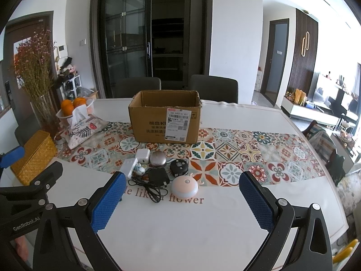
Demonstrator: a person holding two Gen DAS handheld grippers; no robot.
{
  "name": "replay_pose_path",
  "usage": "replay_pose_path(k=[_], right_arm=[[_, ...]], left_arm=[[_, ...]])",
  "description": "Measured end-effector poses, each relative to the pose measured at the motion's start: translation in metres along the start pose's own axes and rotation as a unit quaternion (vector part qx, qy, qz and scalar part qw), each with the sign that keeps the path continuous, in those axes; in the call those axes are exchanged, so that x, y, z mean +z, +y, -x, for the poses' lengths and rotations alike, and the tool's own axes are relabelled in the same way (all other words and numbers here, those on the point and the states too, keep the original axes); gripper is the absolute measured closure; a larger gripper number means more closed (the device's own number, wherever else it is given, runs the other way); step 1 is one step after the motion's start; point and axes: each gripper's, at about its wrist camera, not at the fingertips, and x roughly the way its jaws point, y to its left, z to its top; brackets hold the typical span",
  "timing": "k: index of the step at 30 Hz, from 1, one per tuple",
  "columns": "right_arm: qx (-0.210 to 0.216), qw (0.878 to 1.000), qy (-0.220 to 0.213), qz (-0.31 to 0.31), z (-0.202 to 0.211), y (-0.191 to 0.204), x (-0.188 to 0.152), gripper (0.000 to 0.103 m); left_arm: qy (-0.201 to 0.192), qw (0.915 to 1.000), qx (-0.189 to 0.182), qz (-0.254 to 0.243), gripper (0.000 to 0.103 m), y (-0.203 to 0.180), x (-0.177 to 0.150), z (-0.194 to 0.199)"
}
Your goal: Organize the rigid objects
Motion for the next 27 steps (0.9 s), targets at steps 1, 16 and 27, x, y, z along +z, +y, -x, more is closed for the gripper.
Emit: replay_pose_path(k=[1, 16, 27], right_arm=[[0.001, 1.0, 0.0, 0.0, -0.002, -0.002, 0.002, 0.002], [0.002, 1.0, 0.005, 0.002, -0.01, -0.001, 0.002, 0.002], [0.008, 1.0, 0.023, 0.0, -0.025, -0.002, 0.0, 0.002]], left_arm=[[0.0, 1.0, 0.001, 0.0, 0.0, 0.0, 0.001, -0.001], [0.004, 1.0, 0.0, -0.001, 0.0, 0.0, 0.001, -0.008], [0.02, 0.9998, -0.003, 0.001, 0.0, -0.003, 0.0, -0.021]])
